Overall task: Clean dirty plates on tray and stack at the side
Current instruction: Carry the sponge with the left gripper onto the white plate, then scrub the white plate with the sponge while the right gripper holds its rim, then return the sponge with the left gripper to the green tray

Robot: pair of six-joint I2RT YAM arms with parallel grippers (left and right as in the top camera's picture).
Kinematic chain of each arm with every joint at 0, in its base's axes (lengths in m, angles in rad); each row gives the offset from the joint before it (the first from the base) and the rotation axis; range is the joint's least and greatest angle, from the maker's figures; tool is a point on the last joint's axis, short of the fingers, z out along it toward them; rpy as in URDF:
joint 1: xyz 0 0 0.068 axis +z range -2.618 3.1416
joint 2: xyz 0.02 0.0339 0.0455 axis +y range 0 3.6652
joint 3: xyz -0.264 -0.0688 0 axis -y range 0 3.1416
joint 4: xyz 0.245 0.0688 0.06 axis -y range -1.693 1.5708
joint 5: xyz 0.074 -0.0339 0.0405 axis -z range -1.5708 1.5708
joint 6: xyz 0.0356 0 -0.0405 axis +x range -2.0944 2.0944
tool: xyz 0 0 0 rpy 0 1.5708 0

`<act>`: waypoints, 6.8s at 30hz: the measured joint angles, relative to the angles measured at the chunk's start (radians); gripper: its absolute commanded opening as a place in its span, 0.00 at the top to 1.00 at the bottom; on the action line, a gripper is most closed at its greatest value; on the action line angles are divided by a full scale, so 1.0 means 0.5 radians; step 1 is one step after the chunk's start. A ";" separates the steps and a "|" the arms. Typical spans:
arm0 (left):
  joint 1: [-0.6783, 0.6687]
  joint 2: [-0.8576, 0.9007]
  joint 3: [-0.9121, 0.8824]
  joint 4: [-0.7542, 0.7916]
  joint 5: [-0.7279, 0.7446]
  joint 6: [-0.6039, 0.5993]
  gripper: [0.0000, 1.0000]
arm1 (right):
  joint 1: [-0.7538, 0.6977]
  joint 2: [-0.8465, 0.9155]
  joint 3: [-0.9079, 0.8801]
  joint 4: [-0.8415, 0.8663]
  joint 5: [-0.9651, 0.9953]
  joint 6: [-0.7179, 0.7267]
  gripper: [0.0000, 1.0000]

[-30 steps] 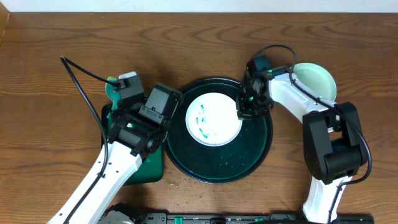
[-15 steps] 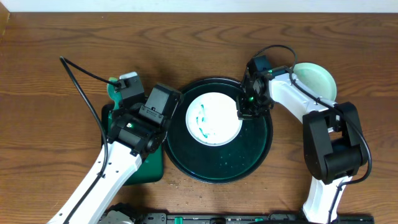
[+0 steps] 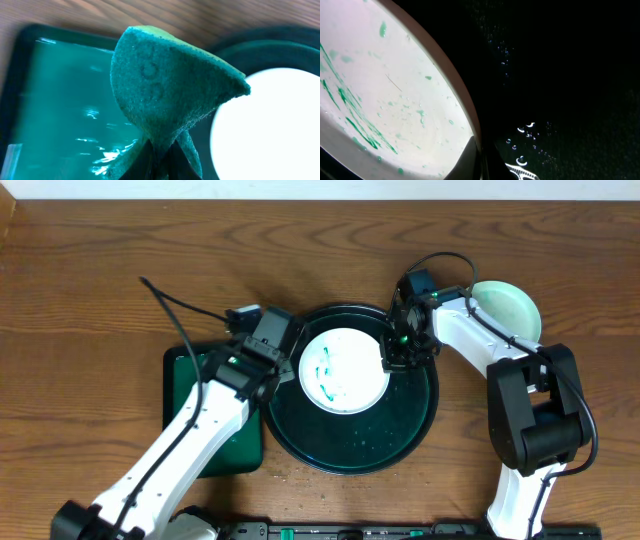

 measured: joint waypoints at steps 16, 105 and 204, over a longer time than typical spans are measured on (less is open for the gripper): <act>-0.343 0.572 -0.001 0.658 0.604 -0.018 0.93 | 0.000 0.000 0.000 -0.007 -0.004 -0.014 0.99; -0.351 1.080 0.391 0.414 1.124 -0.042 0.93 | -0.048 0.000 -0.008 -0.127 0.027 -0.014 0.99; 0.769 0.410 0.179 -0.455 -0.056 -0.026 0.93 | -0.040 0.002 -0.011 -0.058 0.007 -0.018 0.99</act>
